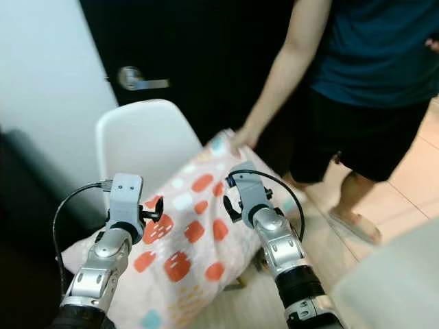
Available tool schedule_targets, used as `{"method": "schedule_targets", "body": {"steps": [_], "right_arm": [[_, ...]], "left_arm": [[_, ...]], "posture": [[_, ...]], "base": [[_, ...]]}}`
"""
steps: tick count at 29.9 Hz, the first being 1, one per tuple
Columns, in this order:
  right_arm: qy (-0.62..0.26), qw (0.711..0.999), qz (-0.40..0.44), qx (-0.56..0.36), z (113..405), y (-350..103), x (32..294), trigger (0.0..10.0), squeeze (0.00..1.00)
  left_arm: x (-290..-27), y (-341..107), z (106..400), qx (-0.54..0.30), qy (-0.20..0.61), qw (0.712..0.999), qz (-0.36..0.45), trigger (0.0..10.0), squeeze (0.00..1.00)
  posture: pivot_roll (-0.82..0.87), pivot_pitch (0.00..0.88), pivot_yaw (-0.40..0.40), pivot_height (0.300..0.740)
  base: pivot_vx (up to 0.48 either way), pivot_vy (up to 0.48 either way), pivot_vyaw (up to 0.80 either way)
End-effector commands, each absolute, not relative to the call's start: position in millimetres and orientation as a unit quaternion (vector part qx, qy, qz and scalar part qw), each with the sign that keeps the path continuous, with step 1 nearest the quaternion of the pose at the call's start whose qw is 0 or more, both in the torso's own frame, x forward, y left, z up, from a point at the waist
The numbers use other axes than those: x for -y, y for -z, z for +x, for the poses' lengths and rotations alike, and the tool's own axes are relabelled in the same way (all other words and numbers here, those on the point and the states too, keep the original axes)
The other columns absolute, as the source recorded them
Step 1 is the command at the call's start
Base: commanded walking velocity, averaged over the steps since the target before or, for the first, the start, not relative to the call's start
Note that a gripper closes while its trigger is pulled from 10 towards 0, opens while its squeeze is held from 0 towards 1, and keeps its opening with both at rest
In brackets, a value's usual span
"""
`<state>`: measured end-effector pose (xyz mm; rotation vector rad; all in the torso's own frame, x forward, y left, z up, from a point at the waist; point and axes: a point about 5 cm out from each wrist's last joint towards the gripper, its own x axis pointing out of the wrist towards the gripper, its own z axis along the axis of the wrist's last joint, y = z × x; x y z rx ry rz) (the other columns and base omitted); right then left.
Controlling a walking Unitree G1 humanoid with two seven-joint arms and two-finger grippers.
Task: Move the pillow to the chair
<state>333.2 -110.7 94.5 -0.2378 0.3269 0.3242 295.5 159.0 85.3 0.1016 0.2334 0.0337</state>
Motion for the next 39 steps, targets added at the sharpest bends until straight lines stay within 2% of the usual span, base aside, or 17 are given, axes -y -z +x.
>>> {"method": "schedule_targets", "body": {"steps": [1, 24, 39], "right_arm": [[-0.158, 0.967, -0.111, -0.168, 332, -94, 112, 10.0, 0.0], [-0.153, 0.966, -0.113, -0.172, 332, -98, 112, 10.0, 0.0], [-0.125, 0.975, -0.08, -0.168, 331, -108, 119, 10.0, 0.0]], "left_arm": [[-159, -86, 295, -0.118, -0.019, 0.992, 0.05, 10.0, 0.0], [-160, -85, 296, -0.123, -0.013, 0.991, 0.06, 10.0, 0.0], [-160, -91, 305, -0.112, 0.0, 0.991, 0.076, 10.0, 0.0]], "posture": [[0.01, 0.07, -0.002, 0.74], [0.01, 0.057, 0.003, 0.74], [0.0, 0.071, 0.024, 0.74]], "base": [[0.0, 0.0, -0.8], [0.0, 0.0, -0.8], [0.0, 0.0, -0.8]]}}
